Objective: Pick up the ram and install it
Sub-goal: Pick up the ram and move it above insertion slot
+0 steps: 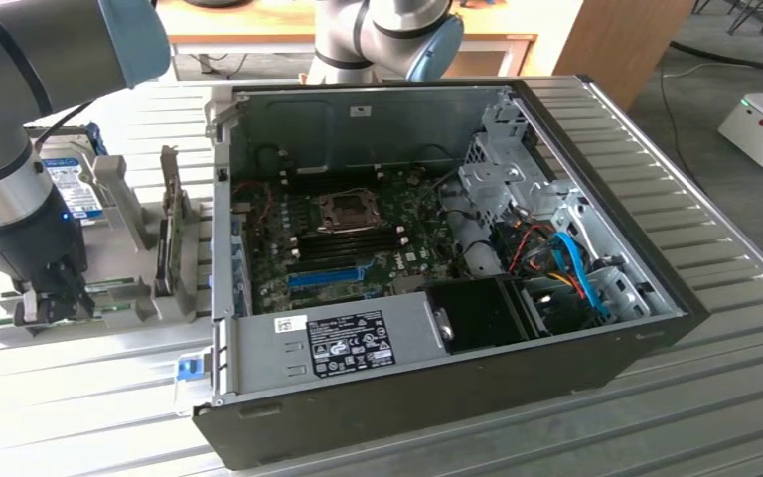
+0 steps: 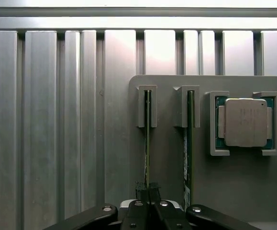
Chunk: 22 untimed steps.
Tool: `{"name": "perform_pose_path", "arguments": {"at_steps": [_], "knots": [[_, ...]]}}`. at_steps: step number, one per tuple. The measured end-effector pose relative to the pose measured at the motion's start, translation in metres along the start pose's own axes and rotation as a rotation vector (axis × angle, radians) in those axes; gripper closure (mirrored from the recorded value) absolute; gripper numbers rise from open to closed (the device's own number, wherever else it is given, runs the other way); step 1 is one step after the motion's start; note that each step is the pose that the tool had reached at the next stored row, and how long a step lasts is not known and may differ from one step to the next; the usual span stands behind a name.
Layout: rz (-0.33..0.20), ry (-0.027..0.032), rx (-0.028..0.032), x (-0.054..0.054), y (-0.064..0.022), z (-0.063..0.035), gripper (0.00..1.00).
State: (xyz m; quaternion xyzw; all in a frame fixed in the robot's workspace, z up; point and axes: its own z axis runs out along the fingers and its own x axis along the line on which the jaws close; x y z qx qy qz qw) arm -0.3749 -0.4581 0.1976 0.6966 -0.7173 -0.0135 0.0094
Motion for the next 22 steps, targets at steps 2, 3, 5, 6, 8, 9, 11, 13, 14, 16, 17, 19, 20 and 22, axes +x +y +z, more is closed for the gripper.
{"name": "perform_pose_path", "arguments": {"at_steps": [2,3,5,6,8,9,11,13,14,16,17,19,20,22], "knots": [[0.000,0.0003,-0.0003,0.000,0.0001,-0.0012,0.88],[0.000,0.0003,-0.0003,0.000,0.0001,-0.0019,0.88],[0.000,0.0002,-0.0003,0.000,0.0002,-0.0036,0.88],[0.000,0.0002,-0.0003,0.000,0.0002,-0.0045,0.88],[0.000,0.0002,-0.0002,0.000,0.0002,-0.0063,0.88],[0.000,0.0002,-0.0002,0.000,0.0003,-0.0071,0.88],[0.000,0.0001,-0.0001,0.000,0.0003,-0.0091,0.88],[0.000,0.0002,-0.0002,0.000,0.0004,-0.0116,0.88],[0.000,0.0001,-0.0001,0.000,0.0004,-0.0129,0.88],[0.000,0.0001,-0.0002,0.000,0.0005,-0.0155,0.88],[0.000,0.0001,-0.0002,0.000,0.0006,-0.0168,0.88],[0.000,0.0001,-0.0002,0.000,0.0007,-0.0193,0.88],[0.000,0.0002,-0.0002,0.000,0.0007,-0.0205,0.88],[0.000,0.0002,-0.0002,0.000,0.0008,-0.0230,0.88]]}}
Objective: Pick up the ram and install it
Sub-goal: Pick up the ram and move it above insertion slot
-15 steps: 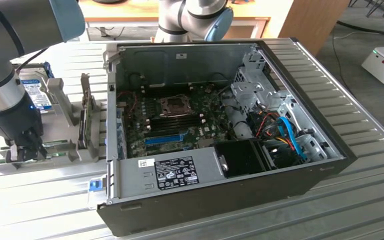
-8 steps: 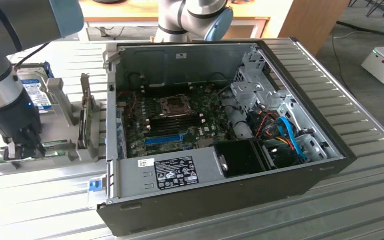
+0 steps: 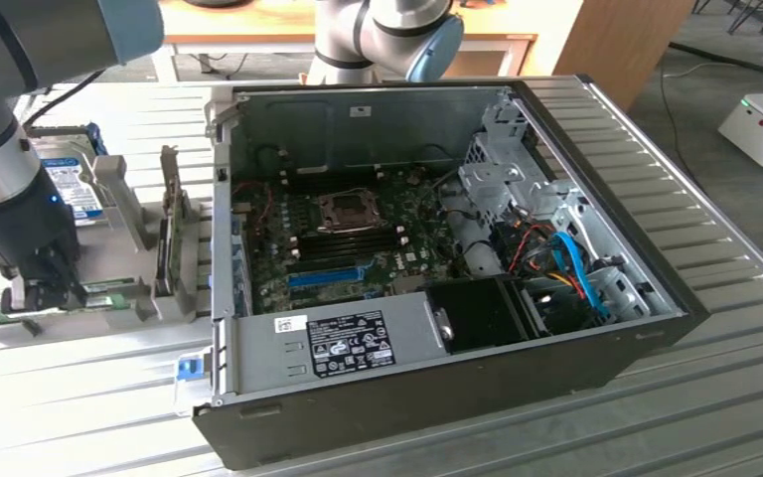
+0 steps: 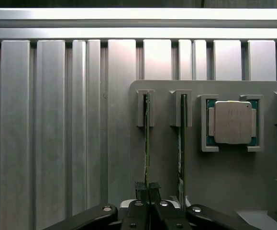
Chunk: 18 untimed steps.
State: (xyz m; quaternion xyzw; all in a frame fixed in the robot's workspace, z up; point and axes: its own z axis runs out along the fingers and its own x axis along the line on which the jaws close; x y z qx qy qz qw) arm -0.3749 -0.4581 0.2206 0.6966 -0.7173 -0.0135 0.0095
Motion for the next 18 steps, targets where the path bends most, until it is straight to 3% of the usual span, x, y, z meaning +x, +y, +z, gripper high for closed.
{"name": "perform_pose_path", "arguments": {"at_steps": [18], "knots": [[0.000,0.0000,0.0000,0.000,0.0009,-0.0298,0.88]]}}
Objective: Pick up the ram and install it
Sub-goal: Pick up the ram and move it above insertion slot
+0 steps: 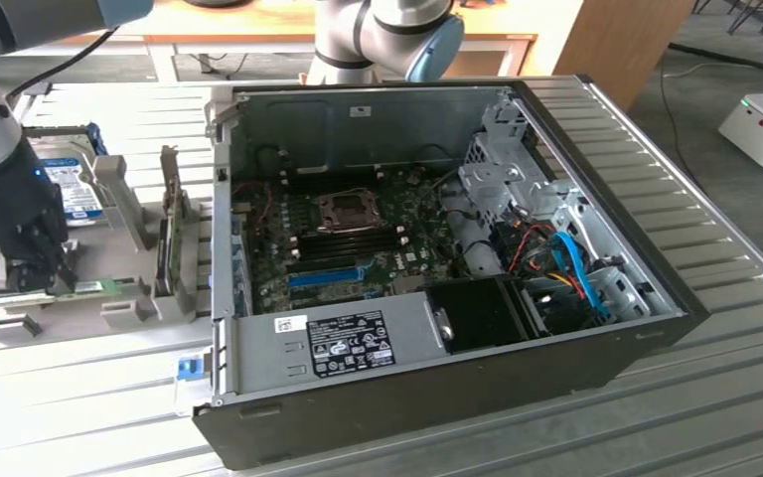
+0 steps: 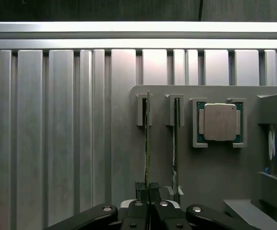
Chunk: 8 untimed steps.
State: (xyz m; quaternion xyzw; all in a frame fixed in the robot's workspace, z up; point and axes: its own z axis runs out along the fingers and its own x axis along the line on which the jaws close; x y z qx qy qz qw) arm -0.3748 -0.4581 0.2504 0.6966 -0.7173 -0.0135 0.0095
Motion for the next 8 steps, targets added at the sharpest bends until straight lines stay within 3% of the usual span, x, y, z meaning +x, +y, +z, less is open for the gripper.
{"name": "perform_pose_path", "arguments": {"at_steps": [8], "knots": [[0.000,0.0000,0.0000,0.000,0.0004,-0.0141,0.88]]}}
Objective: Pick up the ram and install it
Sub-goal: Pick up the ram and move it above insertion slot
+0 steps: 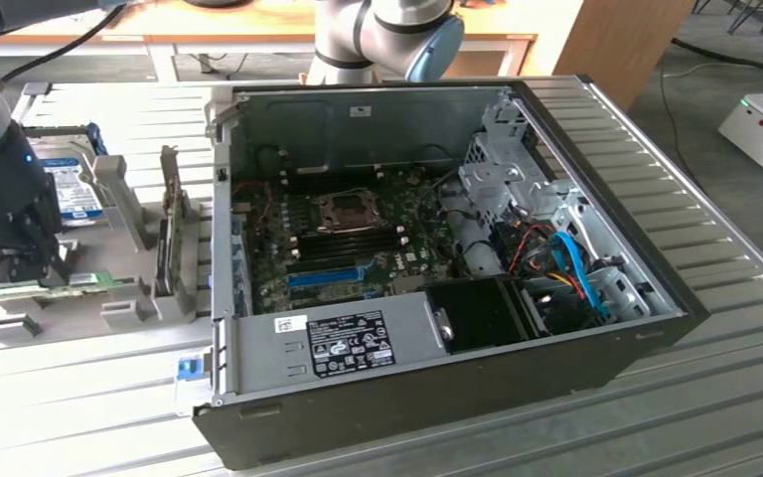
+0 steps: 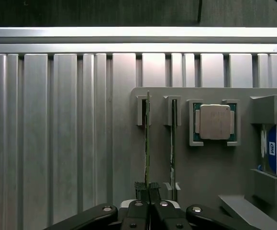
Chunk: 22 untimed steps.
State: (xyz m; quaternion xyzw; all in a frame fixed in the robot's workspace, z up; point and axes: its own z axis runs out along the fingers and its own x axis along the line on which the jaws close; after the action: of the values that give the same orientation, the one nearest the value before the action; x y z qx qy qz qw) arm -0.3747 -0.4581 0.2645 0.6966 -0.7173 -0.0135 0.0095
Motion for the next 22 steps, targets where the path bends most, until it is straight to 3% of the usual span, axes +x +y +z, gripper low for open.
{"name": "perform_pose_path", "arguments": {"at_steps": [22], "knots": [[0.000,0.0002,0.0000,0.000,0.0009,-0.0286,0.88]]}}
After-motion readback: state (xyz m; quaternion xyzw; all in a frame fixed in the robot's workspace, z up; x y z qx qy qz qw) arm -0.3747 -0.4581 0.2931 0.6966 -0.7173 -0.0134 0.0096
